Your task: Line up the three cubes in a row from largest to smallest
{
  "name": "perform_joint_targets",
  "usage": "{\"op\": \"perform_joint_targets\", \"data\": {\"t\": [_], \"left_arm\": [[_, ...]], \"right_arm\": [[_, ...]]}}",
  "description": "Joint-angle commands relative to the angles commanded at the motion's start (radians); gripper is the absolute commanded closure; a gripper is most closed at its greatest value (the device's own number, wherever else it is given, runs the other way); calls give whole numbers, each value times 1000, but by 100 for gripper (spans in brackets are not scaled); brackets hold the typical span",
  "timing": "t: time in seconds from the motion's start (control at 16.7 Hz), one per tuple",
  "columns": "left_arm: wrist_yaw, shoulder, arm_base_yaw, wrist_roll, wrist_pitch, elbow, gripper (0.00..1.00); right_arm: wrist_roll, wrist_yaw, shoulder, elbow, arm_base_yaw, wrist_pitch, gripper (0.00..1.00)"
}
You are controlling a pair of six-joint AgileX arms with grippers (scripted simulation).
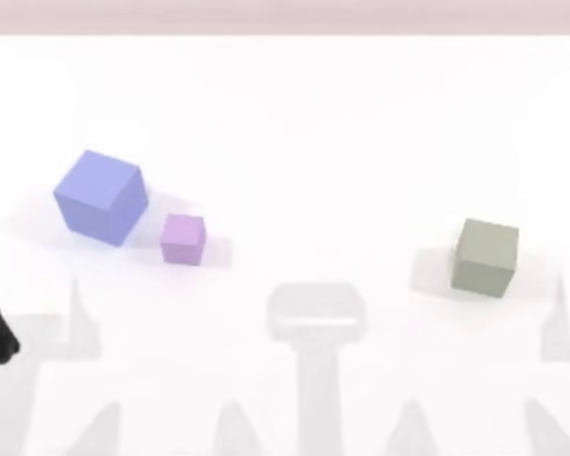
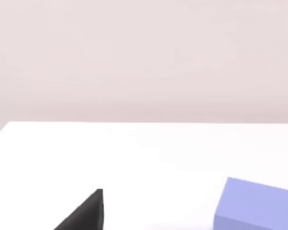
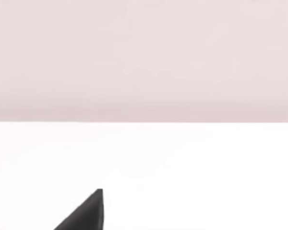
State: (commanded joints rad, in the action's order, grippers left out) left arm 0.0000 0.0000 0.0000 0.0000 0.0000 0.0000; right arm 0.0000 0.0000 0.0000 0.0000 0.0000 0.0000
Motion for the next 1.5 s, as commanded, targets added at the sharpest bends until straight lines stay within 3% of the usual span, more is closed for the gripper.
{"op": "perform_joint_targets", "data": {"t": [0.3,0.54,1.2,1.5], "left_arm": [[2,60,-17,-10,-41,61,0],[3,287,-65,-43,-184,284,0],[2,1484,-259,-170,-825,1196,0],[4,1910,-336,-220,-1065,1548,0]], "right_arm": [[0,0,0,0,0,0,0],[0,0,0,0,0,0,0],[0,0,0,0,0,0,0],[0,0,0,0,0,0,0]]}}
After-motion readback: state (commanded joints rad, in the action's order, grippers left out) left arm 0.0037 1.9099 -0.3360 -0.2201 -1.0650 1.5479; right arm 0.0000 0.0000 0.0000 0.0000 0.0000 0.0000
